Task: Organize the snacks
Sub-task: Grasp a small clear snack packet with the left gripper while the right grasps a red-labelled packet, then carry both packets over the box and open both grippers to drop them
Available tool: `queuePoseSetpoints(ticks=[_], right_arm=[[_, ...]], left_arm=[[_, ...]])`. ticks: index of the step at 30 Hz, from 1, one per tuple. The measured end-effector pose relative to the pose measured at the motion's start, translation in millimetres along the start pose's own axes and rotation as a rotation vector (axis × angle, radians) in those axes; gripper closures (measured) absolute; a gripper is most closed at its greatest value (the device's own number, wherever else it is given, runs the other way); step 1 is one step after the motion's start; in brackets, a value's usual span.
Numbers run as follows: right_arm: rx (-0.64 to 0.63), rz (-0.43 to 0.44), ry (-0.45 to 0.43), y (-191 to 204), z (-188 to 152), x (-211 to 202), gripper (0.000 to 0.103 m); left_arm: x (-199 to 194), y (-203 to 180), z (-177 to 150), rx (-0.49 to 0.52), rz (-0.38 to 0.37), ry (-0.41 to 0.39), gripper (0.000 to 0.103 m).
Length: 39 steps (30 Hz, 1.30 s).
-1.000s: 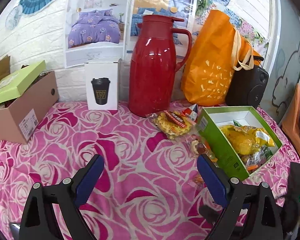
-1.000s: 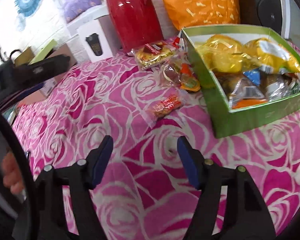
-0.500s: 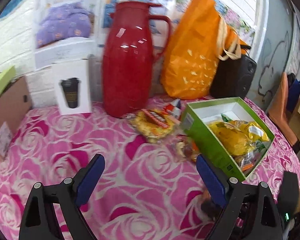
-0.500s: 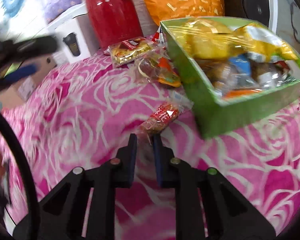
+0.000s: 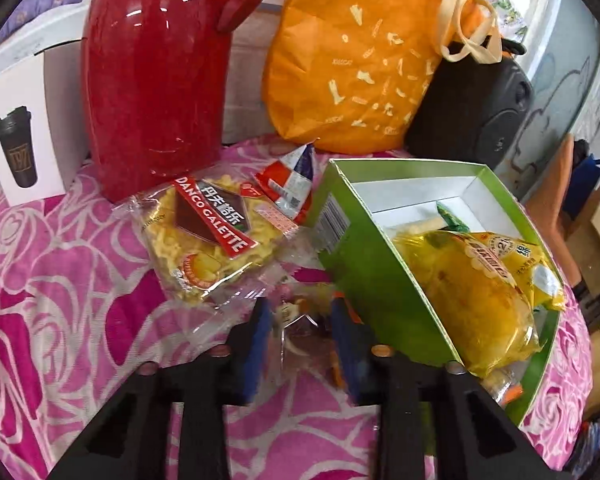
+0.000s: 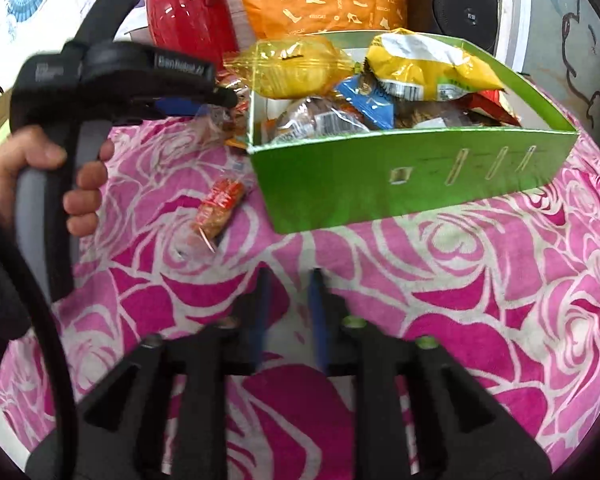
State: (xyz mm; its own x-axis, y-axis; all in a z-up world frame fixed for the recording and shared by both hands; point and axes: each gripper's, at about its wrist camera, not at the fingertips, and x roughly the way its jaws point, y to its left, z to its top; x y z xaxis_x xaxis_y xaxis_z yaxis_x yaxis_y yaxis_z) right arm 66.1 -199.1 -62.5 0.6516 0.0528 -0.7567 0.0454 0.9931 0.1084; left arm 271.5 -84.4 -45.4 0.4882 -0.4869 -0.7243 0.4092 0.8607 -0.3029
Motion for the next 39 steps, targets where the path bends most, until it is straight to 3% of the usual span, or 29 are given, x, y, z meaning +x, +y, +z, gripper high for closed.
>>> queuePoseSetpoints(ticks=[1, 6, 11, 13, 14, 15, 20, 22, 26, 30, 35, 39], right_arm=[[0.013, 0.023, -0.003, 0.4, 2.2, 0.2, 0.059], [0.026, 0.100, -0.029, 20.8, 16.1, 3.9, 0.059], [0.032, 0.093, -0.023, 36.1, 31.8, 24.3, 0.059], [0.052, 0.092, -0.014, 37.1, 35.2, 34.1, 0.063], [0.059, 0.084, -0.011, 35.7, 35.6, 37.7, 0.070], [0.064, 0.083, -0.010, 34.3, 35.0, 38.8, 0.079], [0.048, 0.115, -0.006, 22.0, 26.7, 29.2, 0.081], [0.037, 0.125, -0.006, 21.4, 22.9, 22.6, 0.081], [-0.017, 0.148, -0.056, 26.0, 17.2, -6.7, 0.081], [-0.020, 0.155, -0.154, 18.8, 30.0, -39.9, 0.081], [0.023, 0.085, -0.277, -17.5, 59.1, -69.0, 0.081], [0.060, 0.011, -0.313, -50.1, 78.1, -71.7, 0.081]], left_arm=[[-2.0, 2.4, -2.0, -0.006, -0.009, 0.005, 0.076], [-26.5, 7.2, -20.9, 0.033, 0.000, 0.010, 0.081], [-50.8, 8.6, -39.1, 0.072, 0.043, 0.018, 0.079], [-52.4, 9.0, -39.0, 0.072, 0.059, 0.020, 0.068], [-52.1, 9.4, -39.3, 0.069, 0.066, 0.021, 0.052], [-51.2, 9.5, -39.1, 0.062, 0.079, 0.024, 0.044], [-39.8, 2.4, -43.8, 0.080, 0.086, 0.042, 0.045], [-33.1, 2.9, -46.1, 0.063, 0.063, 0.061, 0.067], [-41.7, -3.4, -47.1, 0.073, 0.058, 0.047, 0.069], [-80.1, -23.6, -36.5, 0.126, 0.068, -0.052, 0.070], [-121.0, -59.1, -11.2, 0.173, 0.010, -0.166, 0.070], [-123.5, -91.0, 10.8, 0.218, -0.036, -0.185, 0.070]])
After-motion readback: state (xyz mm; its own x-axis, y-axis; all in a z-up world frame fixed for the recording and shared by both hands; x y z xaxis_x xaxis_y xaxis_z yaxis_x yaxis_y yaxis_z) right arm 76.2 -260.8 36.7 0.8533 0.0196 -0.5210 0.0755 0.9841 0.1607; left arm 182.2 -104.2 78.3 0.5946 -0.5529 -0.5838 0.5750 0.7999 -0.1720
